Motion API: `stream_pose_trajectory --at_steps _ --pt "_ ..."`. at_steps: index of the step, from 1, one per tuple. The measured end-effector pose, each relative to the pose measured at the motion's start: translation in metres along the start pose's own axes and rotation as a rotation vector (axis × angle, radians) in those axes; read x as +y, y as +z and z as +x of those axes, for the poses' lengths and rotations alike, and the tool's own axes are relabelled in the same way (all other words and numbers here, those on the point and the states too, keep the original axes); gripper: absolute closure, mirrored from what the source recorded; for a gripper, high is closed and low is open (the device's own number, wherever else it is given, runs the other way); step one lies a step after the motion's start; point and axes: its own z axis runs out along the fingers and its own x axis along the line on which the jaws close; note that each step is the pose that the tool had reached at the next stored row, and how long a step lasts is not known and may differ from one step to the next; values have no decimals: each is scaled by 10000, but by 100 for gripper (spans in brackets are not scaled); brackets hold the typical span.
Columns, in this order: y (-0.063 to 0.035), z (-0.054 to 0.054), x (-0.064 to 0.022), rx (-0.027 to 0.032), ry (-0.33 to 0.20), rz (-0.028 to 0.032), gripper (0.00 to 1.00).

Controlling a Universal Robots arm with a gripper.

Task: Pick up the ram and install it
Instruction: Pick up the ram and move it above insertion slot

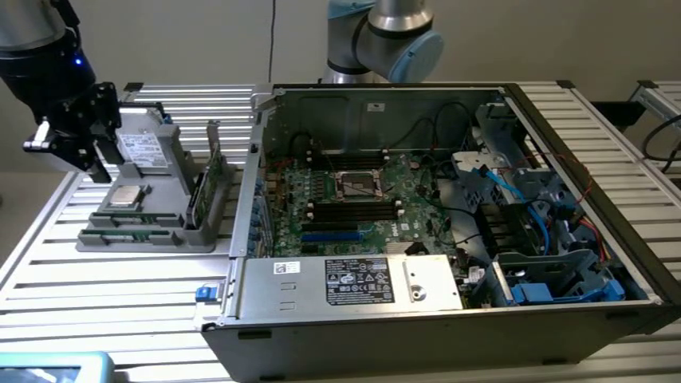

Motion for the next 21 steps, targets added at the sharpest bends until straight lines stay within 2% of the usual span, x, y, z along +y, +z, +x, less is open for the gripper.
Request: stream_pose_trajectory --at_steps 21 --pt "382 11 3 2 -127 0 58"
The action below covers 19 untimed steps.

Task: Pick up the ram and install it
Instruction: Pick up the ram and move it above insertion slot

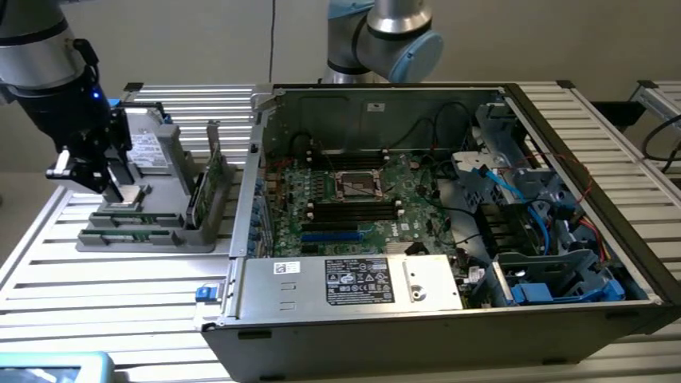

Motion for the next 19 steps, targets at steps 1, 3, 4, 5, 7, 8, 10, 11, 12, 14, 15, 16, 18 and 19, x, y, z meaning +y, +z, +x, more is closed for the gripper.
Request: stream_pose_trajectory --at_steps 1,3,4,5,7,8,10,11,12,14,15,16,18,19 --pt "18 8 1 0 0 0 58" --pt "54 23 2 0 0 1 58" --pt "73 28 3 -1 -1 1 58" --pt "91 32 5 -1 -1 1 58" --pt "127 37 8 -1 0 1 58" --pt "146 40 10 0 -1 1 58" --pt "182 45 13 -1 -1 1 58" --pt "200 48 14 -1 -1 1 58" --pt "218 55 13 0 -2 0 58" --pt "254 82 11 0 -1 0 58" --pt "274 93 9 -1 -1 1 58" --pt "293 96 9 -2 -2 2 58" --pt "328 96 9 -1 0 1 58" --pt "346 96 9 -1 0 1 58"
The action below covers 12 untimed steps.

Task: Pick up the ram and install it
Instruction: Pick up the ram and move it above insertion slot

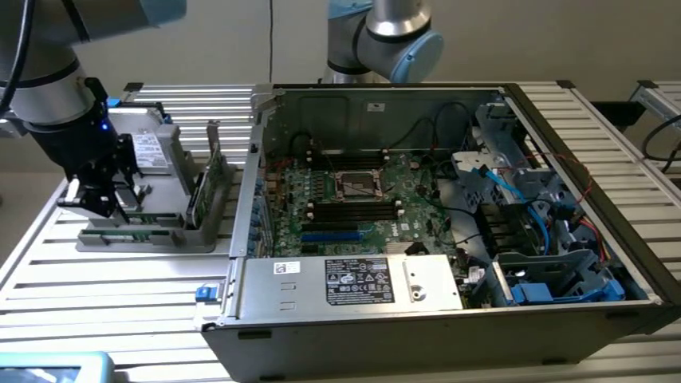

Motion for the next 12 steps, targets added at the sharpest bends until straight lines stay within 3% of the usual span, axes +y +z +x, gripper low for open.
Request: stream_pose_trajectory --at_steps 12 --pt "219 15 27 0 -18 0 58"
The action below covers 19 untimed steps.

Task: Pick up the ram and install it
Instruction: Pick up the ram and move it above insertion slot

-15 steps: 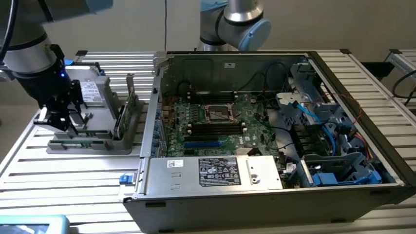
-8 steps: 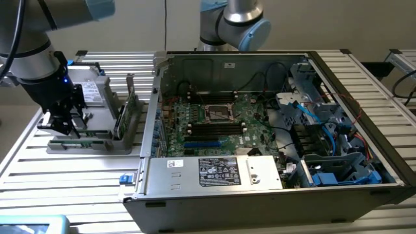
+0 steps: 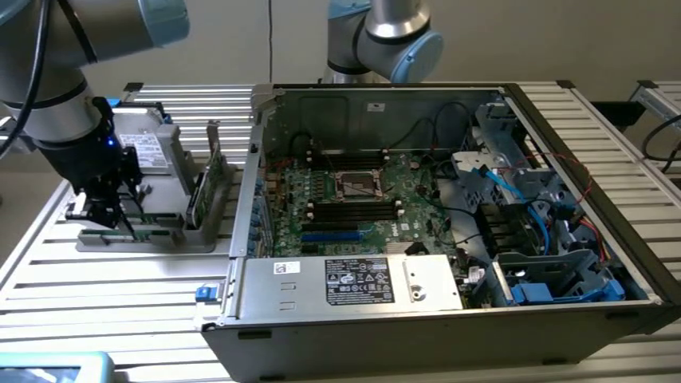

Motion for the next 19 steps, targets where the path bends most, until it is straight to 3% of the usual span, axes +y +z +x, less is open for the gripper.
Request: stream_pose_trajectory --at_steps 14,19 --pt "251 0 6 0 -12 1 58" --pt "270 0 10 0 -12 0 58"
